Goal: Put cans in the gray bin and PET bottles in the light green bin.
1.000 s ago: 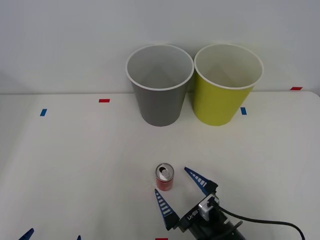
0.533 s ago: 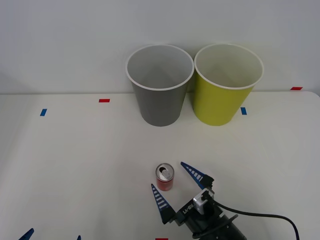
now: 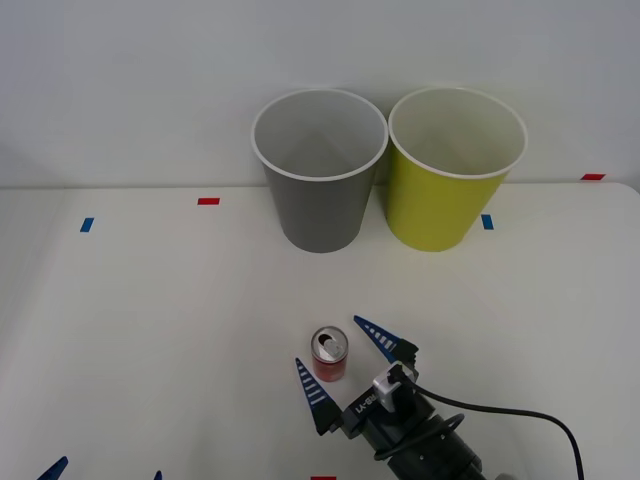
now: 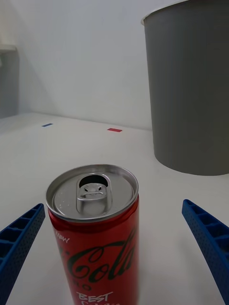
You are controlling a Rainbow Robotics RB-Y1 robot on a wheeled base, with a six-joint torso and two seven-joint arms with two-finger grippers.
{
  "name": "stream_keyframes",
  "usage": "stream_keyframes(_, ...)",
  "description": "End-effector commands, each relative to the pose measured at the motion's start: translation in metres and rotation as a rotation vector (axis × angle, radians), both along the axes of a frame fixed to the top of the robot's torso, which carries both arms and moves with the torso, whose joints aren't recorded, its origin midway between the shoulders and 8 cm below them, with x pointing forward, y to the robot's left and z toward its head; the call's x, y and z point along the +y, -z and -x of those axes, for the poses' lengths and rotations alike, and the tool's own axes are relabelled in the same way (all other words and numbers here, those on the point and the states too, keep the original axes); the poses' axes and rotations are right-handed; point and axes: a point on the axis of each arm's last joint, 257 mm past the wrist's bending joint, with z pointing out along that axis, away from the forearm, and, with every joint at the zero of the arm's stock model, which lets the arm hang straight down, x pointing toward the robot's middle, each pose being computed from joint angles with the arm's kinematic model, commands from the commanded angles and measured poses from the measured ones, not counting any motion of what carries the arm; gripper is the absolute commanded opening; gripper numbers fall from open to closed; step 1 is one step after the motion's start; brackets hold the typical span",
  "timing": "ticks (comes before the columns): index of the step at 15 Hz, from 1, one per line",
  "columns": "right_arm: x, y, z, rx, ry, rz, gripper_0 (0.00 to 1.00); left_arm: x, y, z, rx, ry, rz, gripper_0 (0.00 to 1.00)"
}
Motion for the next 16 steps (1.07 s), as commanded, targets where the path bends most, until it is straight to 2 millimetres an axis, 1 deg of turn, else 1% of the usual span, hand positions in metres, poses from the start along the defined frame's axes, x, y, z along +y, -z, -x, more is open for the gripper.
stream_keyframes(1,0.000,0.001,-0.001,0.007,0.001,0.002,0.91,0.000,0.000,0.000,0.000,0.000,0.000,1.00)
stream_keyframes(2,0.001,0.000,-0.002,0.010,0.003,-0.006,0.37,0.000,0.000,0.000,0.000,0.000,0.000,1.00)
stream_keyframes(3,0.001,0.000,-0.002,0.013,0.005,-0.014,0.06,0.000,0.000,0.000,0.000,0.000,0.000,1.00)
stream_keyframes(4,0.002,-0.001,-0.003,0.017,0.006,-0.022,0.02,0.000,0.000,0.000,0.000,0.000,0.000,1.00)
stream_keyframes(6,0.003,-0.002,-0.003,0.021,0.009,-0.034,0.00,0.000,0.000,0.000,0.000,0.000,0.000,1.00)
stream_keyframes(12,0.002,-0.002,-0.004,0.039,0.012,-0.055,0.00,0.000,0.000,0.000,0.000,0.000,0.000,1.00)
stream_keyframes(16,-0.002,-0.007,-0.013,0.049,0.027,-0.041,0.00,0.000,0.000,0.000,0.000,0.000,0.000,1.00)
